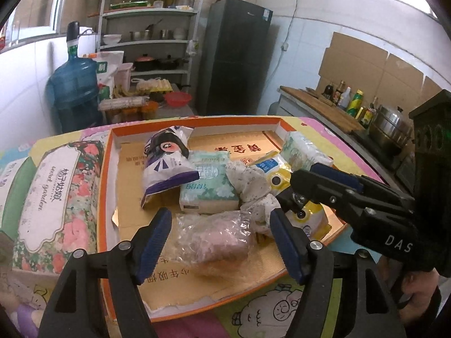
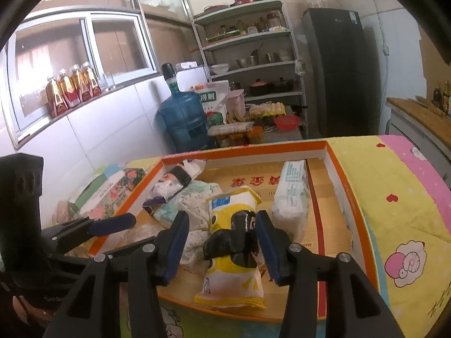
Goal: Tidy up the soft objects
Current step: 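Lower both bags into the box lid and open both grippers, then move both grippers back toward the plush bunnies and scrunchie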
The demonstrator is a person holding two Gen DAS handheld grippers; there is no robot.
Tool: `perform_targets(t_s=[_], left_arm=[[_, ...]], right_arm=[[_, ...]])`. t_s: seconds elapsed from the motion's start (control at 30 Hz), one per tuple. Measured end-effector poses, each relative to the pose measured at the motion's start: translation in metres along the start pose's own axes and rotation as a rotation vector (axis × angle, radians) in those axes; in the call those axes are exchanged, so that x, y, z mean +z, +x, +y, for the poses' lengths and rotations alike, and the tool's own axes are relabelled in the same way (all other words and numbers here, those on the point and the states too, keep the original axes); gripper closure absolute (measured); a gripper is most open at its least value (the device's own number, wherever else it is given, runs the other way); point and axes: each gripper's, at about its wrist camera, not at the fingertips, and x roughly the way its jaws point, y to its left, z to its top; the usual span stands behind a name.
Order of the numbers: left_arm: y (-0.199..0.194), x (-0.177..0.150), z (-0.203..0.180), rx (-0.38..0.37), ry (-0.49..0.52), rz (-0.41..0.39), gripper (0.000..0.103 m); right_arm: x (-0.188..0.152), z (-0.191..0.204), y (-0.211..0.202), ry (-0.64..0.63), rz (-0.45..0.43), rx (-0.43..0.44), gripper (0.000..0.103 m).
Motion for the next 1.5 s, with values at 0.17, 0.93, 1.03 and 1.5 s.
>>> perform_targets(t_s=[0.17,0.93,1.03,1.5], left_arm=[[-0.008,0.002,-0.003,0.007,0.009,-0.017,0.029],[-0.081,-0.003,0.015,0.040,-0.007,-0.120,0.029],[-0.091,-0.004,0.018,0.042,-0.010,-0.131,0.029],[-0.131,-0.022,0.043,0.045,-0.050,-0.173,0.029]], right_arm=[[0.001,-0.003,-0.008,0.014,-0.034,-0.006,0.054],[0.003,0.025,-0.037,-0.043,-0.146,0.046,0.054],[0.002,0.032,-0.045,-0.045,-0.154,0.049,0.054],[-0.005,0.094,-0.082,-0.092,-0.178,0.086,0.054]])
